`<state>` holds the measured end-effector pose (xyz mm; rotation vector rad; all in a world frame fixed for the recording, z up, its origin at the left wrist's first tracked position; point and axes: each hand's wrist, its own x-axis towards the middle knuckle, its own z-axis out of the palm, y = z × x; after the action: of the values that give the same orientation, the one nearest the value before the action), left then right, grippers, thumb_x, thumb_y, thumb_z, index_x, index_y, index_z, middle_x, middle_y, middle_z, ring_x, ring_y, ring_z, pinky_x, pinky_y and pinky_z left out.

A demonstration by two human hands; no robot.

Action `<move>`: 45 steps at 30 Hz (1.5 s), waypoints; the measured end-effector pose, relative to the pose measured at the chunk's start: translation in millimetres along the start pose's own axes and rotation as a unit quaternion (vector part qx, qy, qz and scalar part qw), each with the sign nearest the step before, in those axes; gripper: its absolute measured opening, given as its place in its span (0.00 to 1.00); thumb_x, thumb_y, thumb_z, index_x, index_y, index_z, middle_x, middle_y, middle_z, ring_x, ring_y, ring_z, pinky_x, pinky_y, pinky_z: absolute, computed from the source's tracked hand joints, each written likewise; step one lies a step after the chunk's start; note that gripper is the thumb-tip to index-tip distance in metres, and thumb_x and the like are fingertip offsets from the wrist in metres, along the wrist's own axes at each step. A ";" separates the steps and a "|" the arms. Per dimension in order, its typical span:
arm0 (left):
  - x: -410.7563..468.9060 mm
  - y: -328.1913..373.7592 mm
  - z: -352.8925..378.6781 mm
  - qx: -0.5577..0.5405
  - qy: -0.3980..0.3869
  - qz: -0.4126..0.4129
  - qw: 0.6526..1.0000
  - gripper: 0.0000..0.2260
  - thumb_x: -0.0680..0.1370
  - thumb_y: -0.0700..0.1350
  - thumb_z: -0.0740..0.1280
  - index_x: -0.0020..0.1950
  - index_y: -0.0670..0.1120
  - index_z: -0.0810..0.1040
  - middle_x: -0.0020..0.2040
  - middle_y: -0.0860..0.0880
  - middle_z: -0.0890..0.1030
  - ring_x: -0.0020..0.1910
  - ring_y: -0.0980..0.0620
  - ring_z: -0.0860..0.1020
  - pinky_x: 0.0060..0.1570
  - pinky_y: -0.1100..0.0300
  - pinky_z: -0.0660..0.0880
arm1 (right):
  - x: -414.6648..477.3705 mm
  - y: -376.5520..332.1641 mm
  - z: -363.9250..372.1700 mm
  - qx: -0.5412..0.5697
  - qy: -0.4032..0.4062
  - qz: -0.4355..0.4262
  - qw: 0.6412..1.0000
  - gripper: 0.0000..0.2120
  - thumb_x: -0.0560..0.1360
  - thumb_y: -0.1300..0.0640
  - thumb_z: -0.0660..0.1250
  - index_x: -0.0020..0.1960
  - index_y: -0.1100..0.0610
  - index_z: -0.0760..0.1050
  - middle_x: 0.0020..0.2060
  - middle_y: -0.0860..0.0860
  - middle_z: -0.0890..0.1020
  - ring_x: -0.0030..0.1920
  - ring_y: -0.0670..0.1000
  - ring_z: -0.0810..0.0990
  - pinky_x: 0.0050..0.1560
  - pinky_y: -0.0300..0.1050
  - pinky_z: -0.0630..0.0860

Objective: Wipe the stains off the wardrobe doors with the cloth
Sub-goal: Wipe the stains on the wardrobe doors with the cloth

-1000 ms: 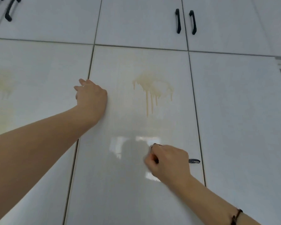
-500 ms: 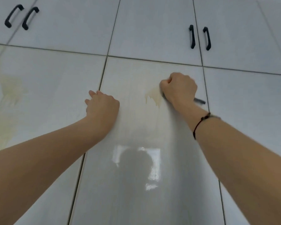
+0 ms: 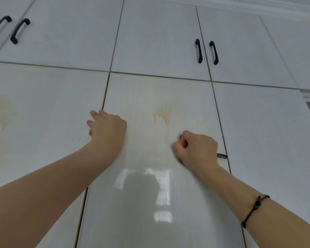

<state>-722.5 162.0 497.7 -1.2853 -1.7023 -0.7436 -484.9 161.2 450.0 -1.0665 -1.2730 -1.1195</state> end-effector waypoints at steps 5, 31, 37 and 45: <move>12.8 -5.4 2.9 0.021 0.015 0.023 0.999 0.25 0.75 0.27 0.67 0.71 0.31 0.67 0.74 0.25 0.59 0.73 0.22 0.58 0.64 0.37 0.72 | 112.3 30.7 -4.4 -0.033 0.087 0.096 0.991 0.13 0.73 0.47 0.61 0.36 0.55 0.71 0.31 0.51 0.77 0.36 0.59 0.75 0.37 0.47 0.65; 8.1 -1.3 6.9 -0.001 0.015 0.000 1.000 0.23 0.78 0.31 0.65 0.73 0.32 0.66 0.75 0.25 0.56 0.73 0.22 0.58 0.65 0.37 0.72 | 163.6 -17.9 2.9 -0.034 -0.110 -0.189 0.975 0.32 0.79 0.46 0.49 0.79 0.59 0.60 0.76 0.56 0.66 0.75 0.56 0.62 0.76 0.52 0.58; 9.0 -1.0 5.2 -0.003 0.009 0.004 1.000 0.24 0.77 0.30 0.66 0.73 0.32 0.66 0.74 0.25 0.57 0.73 0.22 0.58 0.65 0.37 0.72 | 185.3 53.1 -15.5 -0.071 -0.018 0.042 0.996 0.30 0.80 0.46 0.47 0.73 0.64 0.64 0.70 0.61 0.71 0.70 0.61 0.67 0.72 0.56 0.64; 9.0 -3.5 7.3 -0.004 0.013 0.018 1.000 0.23 0.77 0.29 0.64 0.73 0.31 0.66 0.75 0.25 0.55 0.73 0.23 0.57 0.67 0.36 0.68 | 166.6 -26.1 -5.9 -0.026 -0.141 -0.269 0.952 0.28 0.82 0.51 0.54 0.81 0.55 0.57 0.80 0.52 0.59 0.79 0.52 0.56 0.77 0.45 0.49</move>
<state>-728.9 171.1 502.4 -1.3033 -1.6536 -0.7445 -512.5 146.8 615.8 -0.9648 -1.8433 -1.4450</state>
